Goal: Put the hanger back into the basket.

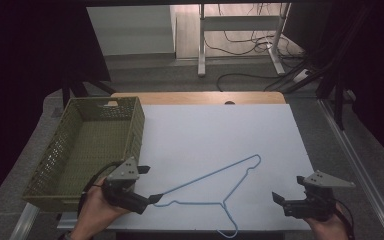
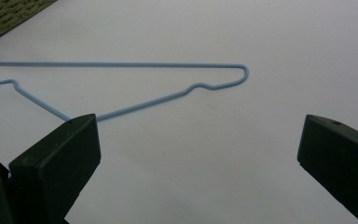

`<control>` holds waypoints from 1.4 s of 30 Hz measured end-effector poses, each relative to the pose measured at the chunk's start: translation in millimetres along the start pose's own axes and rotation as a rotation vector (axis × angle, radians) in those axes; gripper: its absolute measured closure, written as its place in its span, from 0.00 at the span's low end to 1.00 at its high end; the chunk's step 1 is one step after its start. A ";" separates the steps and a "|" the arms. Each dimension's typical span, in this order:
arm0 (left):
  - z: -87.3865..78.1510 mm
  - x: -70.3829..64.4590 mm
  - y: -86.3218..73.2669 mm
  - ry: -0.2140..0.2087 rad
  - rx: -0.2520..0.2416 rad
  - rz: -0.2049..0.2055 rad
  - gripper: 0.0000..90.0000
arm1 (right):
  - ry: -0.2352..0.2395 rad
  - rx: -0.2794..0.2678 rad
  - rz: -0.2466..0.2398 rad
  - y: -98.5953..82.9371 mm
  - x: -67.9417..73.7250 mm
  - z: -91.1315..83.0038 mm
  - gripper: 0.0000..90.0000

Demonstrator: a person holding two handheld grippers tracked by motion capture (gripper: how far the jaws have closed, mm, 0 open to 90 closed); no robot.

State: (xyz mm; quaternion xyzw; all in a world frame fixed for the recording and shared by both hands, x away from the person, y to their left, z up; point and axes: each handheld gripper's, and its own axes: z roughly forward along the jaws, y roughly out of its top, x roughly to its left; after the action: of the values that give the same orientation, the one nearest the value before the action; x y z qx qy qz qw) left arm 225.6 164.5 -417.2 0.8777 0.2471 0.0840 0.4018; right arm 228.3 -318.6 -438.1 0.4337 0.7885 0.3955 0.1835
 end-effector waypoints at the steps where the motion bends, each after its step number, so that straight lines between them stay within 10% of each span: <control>1: 3.6 -0.6 1.8 -0.011 0.005 0.011 0.13 | 0.001 -0.002 0.000 0.1 0.4 0.2 0.00; 23: 109.0 4.4 -0.6 -0.220 0.154 0.141 0.67 | 0.023 0.040 -0.026 -1.2 7.6 10.2 0.00; 42: 149.8 3.0 -12.4 -0.237 0.232 0.228 0.88 | 0.030 0.067 -0.048 -3.2 10.6 16.0 0.00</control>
State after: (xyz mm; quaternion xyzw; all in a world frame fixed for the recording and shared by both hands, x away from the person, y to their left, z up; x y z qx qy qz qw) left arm 275.5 73.4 -525.9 0.9441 0.1051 -0.0039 0.3123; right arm 230.8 -303.4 -450.0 0.4147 0.8142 0.3707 0.1664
